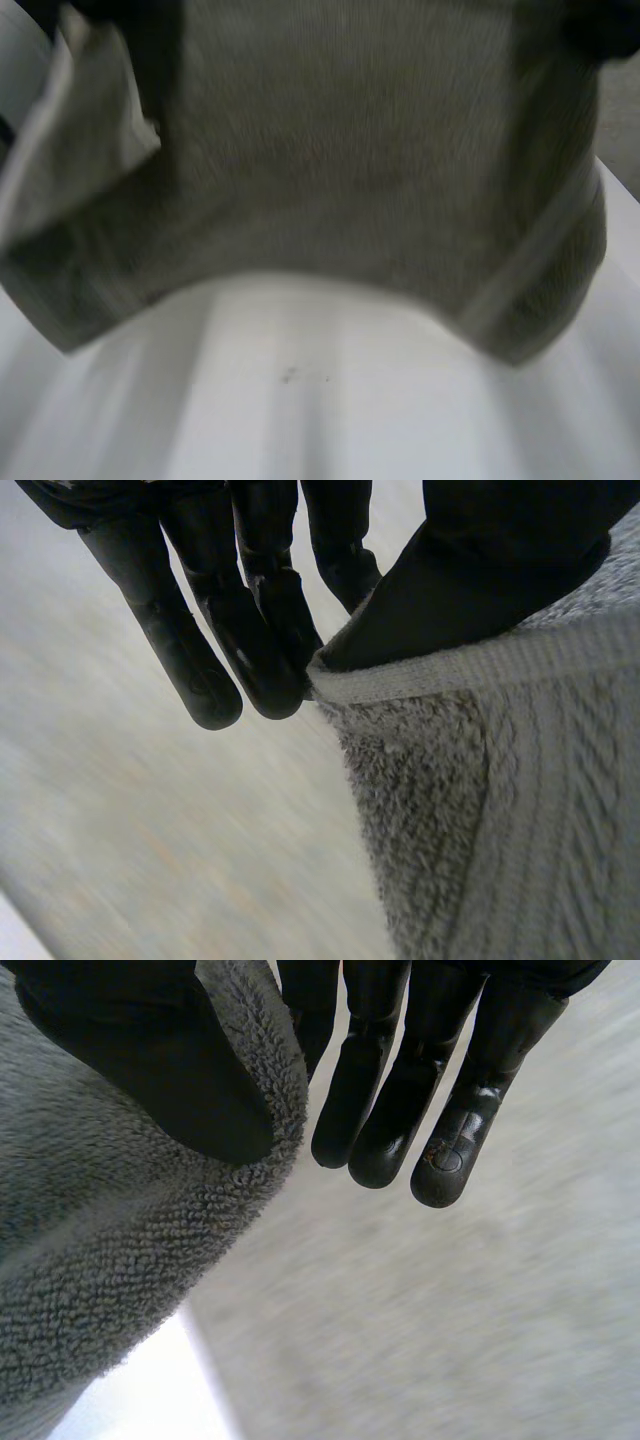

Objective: Fold the towel.

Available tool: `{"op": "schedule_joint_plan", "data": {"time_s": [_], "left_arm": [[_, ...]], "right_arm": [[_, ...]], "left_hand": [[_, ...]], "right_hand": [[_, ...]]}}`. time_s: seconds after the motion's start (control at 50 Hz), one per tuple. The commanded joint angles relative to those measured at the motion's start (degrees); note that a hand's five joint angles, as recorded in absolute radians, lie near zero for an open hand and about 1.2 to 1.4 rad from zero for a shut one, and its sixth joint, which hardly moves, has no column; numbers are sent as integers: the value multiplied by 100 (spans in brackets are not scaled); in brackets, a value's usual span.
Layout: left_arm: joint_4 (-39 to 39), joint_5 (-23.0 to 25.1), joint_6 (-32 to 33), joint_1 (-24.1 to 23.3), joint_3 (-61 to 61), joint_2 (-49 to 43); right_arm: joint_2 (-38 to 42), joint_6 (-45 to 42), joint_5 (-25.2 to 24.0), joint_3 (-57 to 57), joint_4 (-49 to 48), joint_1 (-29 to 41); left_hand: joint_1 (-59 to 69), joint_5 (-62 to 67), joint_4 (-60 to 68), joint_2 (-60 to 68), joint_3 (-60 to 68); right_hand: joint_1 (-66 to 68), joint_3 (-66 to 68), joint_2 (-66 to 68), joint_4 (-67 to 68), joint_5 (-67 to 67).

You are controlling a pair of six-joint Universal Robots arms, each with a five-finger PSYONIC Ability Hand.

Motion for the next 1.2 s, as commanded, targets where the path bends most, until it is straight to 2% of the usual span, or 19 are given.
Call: {"op": "schedule_joint_plan", "data": {"time_s": [0.02,0.12,0.16,0.22,0.24,0.26,0.28,0.32,0.34,0.38,0.46,0.56,0.76,0.8,0.96,1.1,1.14,1.18,1.2], "left_arm": [[-856,7,-29,99,-76,-1377],[-778,15,-11,372,117,-2338],[-315,7,6,477,789,-2837],[-57,7,6,504,1207,-2989],[178,15,-11,530,1616,-3050],[415,15,-11,574,2003,-3042],[417,15,-11,574,2006,-3041],[942,-11,-64,583,2532,-2919],[945,-11,-64,583,2534,-2918],[1235,-11,-73,592,2587,-2743],[1883,-37,-90,592,2167,-2164],[2017,33,-73,627,1251,-1837],[1981,805,-20,680,-1505,-1942],[1990,911,-3,680,-1840,-2126],[1912,973,-3,758,-2458,-3075],[1876,1035,-20,838,-2669,-3059],[1876,1035,-20,838,-2687,-3006],[1885,1035,-29,846,-2704,-2971],[1885,1035,-29,847,-2704,-2971]], "right_arm": [[1332,-419,59,52,523,294],[2161,-384,191,-344,356,480],[2764,-358,619,-1000,-220,524],[2970,-349,912,-1372,-672,559],[3074,-340,1182,-1642,-1255,568],[3092,-314,1376,-1801,-1913,586],[3093,-314,1378,-1803,-1920,586],[2909,-252,1492,-1725,-3293,647],[2908,-252,1492,-1724,-3300,647],[2427,-77,1501,-1357,-4289,691],[1961,99,1440,-873,-4635,691],[1616,161,1219,-309,-4460,682],[1843,135,1097,1130,-1519,674],[2019,135,1105,1376,-1307,674],[3003,214,693,2046,-1401,665],[3075,381,499,2223,-1428,647],[2978,539,490,2231,-1445,647],[2568,898,455,2231,-1472,647],[2565,899,455,2231,-1472,647]], "left_hand": [[1145,1022,1022,1023,1031],[1145,1022,1022,1023,1031],[1145,1022,1022,1023,1031],[1145,1022,1022,1023,1031],[1145,1022,1022,1023,1031],[1145,1022,1022,1023,1031],[1145,1022,1022,1023,1031],[1145,1022,1022,1023,1031],[1145,1022,1022,1023,1031],[1145,1022,1022,1023,1031],[1145,1022,1022,1023,1031],[1145,1022,1022,1023,1031],[1145,1022,1022,1023,1031],[1145,1022,1022,1023,1031],[1145,1022,1022,1023,1031],[1012,890,889,891,899],[508,385,385,386,394],[-1598,-1721,-1722,-1720,-1712],[-1612,-1734,-1735,-1733,-1725]], "right_hand": [[2468,1221,1263,1159,1372],[2468,1221,1263,1159,1372],[2468,1221,1263,1159,1372],[2468,1221,1263,1159,1372],[2468,1221,1263,1159,1372],[2468,1221,1263,1159,1372],[2468,1221,1263,1159,1372],[2468,1221,1263,1159,1372],[2468,1221,1263,1159,1372],[2468,1221,1263,1159,1372],[2468,1221,1263,1159,1372],[2468,1221,1263,1159,1372],[2468,1221,1263,1159,1372],[2468,1221,1263,1159,1372],[2468,1221,1263,1159,1372],[2468,1221,1263,1159,1372],[2468,1221,1263,1159,1372],[2468,1221,1263,1159,1372],[2468,1221,1263,1159,1372]]}}
